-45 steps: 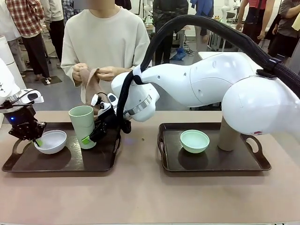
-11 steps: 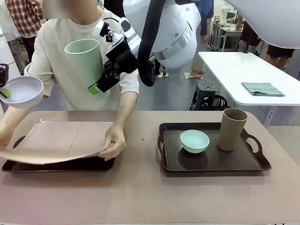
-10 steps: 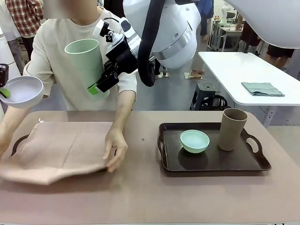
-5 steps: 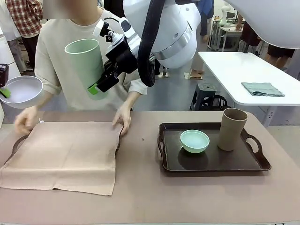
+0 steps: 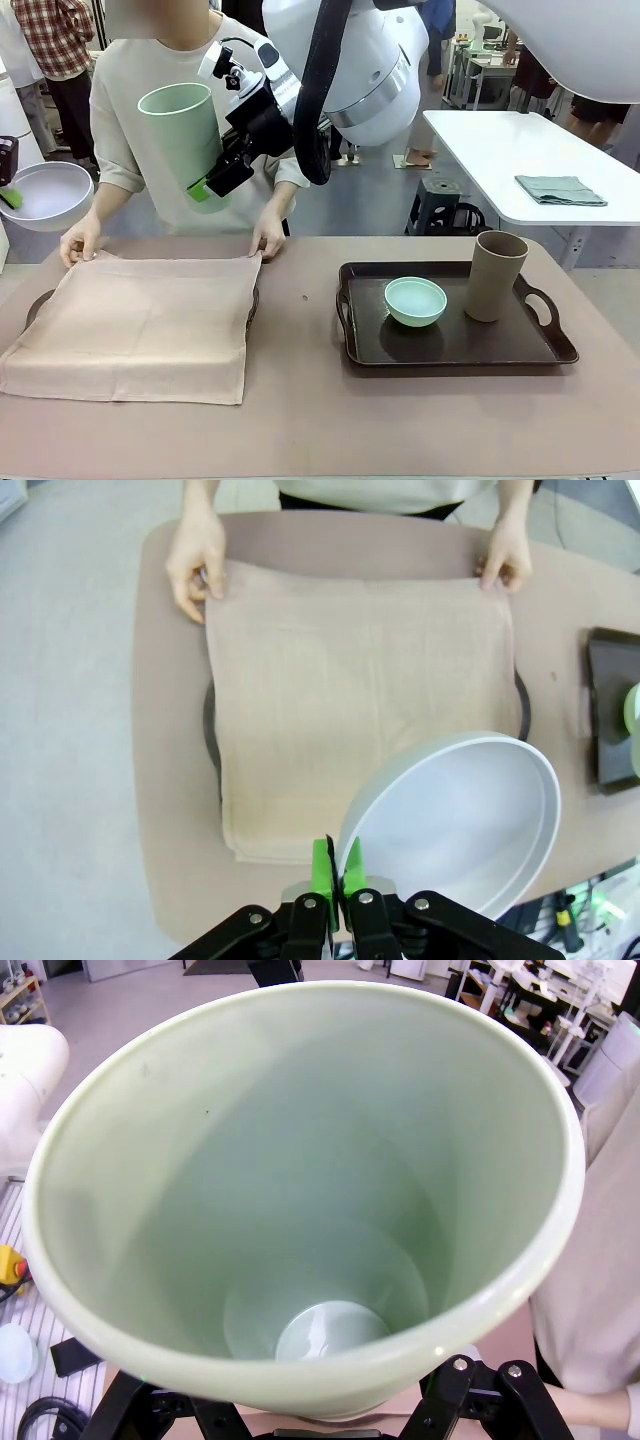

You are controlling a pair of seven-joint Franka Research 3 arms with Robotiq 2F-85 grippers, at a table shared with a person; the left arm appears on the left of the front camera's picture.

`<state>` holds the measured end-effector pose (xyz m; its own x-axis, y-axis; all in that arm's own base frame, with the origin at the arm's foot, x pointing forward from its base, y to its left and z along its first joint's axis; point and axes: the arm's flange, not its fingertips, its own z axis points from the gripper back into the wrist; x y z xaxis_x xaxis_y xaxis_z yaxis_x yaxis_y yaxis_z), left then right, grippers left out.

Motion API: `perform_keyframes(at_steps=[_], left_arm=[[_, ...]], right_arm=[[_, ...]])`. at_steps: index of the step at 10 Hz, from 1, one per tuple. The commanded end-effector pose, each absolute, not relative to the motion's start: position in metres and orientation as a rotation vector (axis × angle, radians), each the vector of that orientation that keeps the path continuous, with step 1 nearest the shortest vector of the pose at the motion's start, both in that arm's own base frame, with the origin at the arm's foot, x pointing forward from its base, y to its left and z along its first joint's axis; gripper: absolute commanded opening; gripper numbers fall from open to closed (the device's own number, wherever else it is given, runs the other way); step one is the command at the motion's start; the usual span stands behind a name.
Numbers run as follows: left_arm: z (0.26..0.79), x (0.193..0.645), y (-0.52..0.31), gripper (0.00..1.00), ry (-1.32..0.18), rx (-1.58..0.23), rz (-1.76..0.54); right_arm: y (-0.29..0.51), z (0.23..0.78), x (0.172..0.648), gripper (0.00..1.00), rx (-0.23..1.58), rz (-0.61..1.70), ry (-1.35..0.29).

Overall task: Set up a tray with a mat and arrange the tableware.
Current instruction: Place the Picnic Bowl and Reusable plastic cup back onto the Handle tray in front of the human's position.

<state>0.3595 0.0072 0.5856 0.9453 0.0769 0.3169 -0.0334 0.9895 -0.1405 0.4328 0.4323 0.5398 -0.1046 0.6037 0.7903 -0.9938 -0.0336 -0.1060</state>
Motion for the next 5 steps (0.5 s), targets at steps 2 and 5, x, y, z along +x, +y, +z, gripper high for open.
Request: perform_keyframes(at_steps=[2, 5], left_arm=[[0.5868, 0.3598, 0.0079, 0.00, -0.335, -0.149, 0.040], [0.5868, 0.3598, 0.0079, 0.00, -0.335, -0.149, 0.040]], right_arm=[[0.4317, 0.5401, 0.4340, 0.21, 0.665, 1.530, -0.808], [0.4317, 0.5401, 0.4340, 0.21, 0.665, 1.530, -0.808]])
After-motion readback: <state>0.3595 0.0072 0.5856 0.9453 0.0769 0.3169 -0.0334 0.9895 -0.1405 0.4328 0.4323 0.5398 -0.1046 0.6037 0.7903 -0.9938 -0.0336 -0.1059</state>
